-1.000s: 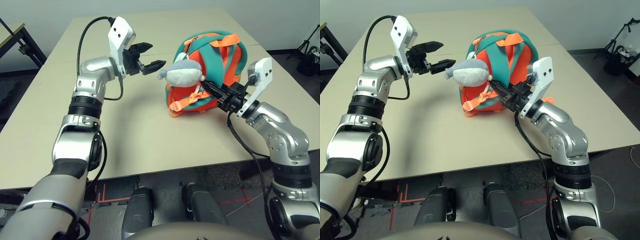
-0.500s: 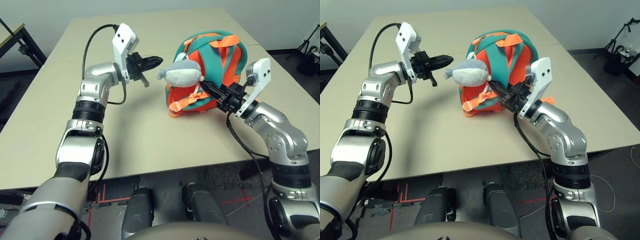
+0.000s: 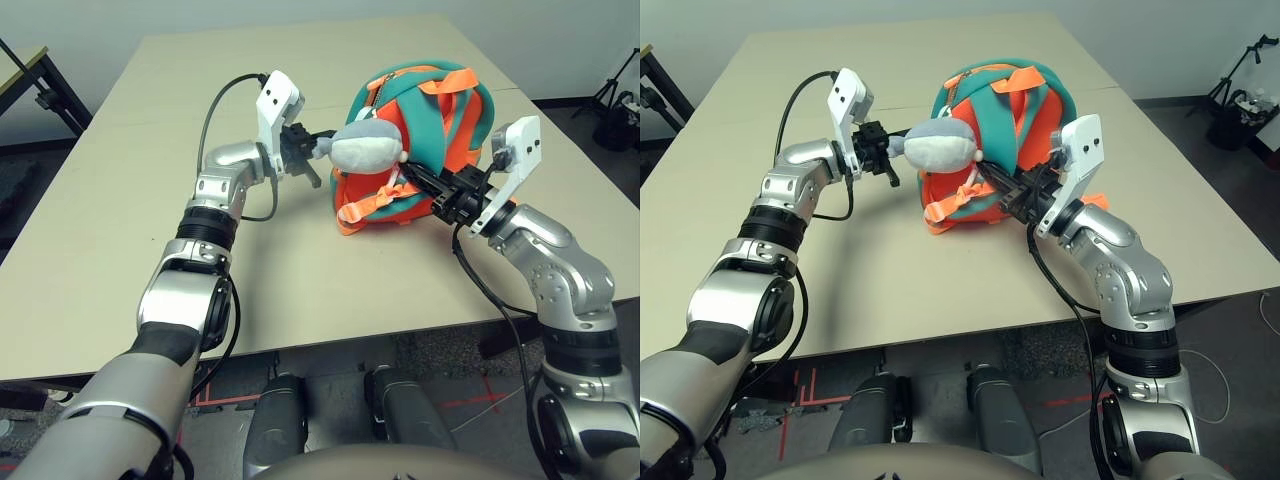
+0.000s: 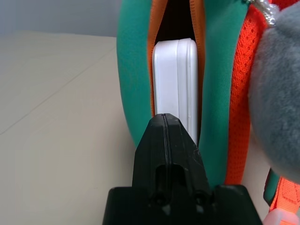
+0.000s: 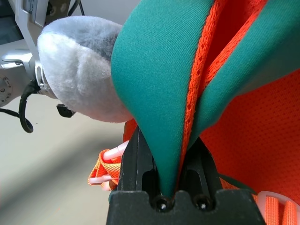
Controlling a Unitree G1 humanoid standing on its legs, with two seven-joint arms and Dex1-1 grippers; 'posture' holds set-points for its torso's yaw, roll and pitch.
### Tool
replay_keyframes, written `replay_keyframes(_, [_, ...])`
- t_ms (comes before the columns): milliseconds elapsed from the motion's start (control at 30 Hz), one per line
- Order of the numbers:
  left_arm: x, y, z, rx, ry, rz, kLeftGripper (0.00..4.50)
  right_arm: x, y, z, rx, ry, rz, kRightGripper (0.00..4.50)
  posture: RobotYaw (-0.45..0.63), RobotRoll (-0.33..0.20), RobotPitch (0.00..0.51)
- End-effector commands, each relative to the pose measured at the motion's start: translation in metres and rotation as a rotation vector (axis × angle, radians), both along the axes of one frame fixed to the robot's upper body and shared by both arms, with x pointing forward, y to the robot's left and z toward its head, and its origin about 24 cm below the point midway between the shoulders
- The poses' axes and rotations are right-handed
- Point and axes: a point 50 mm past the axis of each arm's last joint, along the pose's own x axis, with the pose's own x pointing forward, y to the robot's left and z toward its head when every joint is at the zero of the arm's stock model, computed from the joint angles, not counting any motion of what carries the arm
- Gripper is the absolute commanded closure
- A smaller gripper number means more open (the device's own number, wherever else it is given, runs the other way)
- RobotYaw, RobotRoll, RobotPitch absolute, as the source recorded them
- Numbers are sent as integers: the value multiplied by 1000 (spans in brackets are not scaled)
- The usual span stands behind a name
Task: Put the pencil case into the backpack and zip it.
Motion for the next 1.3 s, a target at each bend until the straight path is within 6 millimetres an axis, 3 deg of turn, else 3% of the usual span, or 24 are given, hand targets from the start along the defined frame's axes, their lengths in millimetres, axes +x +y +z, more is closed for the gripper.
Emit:
replay_keyframes(33, [1, -11, -3, 14, 7, -16, 4500, -2, 4, 5, 5, -35, 22, 4216, -193, 0, 81])
replay_keyframes(533, [2, -41, -4, -24, 15, -61, 4500, -2, 7, 5, 9, -41, 19, 4216, -208, 0, 75])
replay_keyframes(700, [2, -34, -3, -21, 3, -56, 4500, -3, 7, 4, 7, -42, 15, 4216, -209, 0, 75])
replay_keyframes(800, [5, -17, 9, -45, -37, -1, 3914, -3, 7, 4, 6, -41, 15, 4216, -209, 0, 76])
replay_keyframes(867, [7, -5, 20, -66, -67, 32, 3243, -3, 7, 4, 6, -41, 16, 4216, -206, 0, 77])
replay_keyframes(1133, [2, 46, 77, -129, -232, 143, 31, -1, 9, 4, 2, -38, 32, 4216, -184, 0, 78])
replay_keyframes(1300, [-15, 53, 103, -219, -246, 54, 0, 0, 10, 4, 0, -37, 45, 4217, -171, 0, 77])
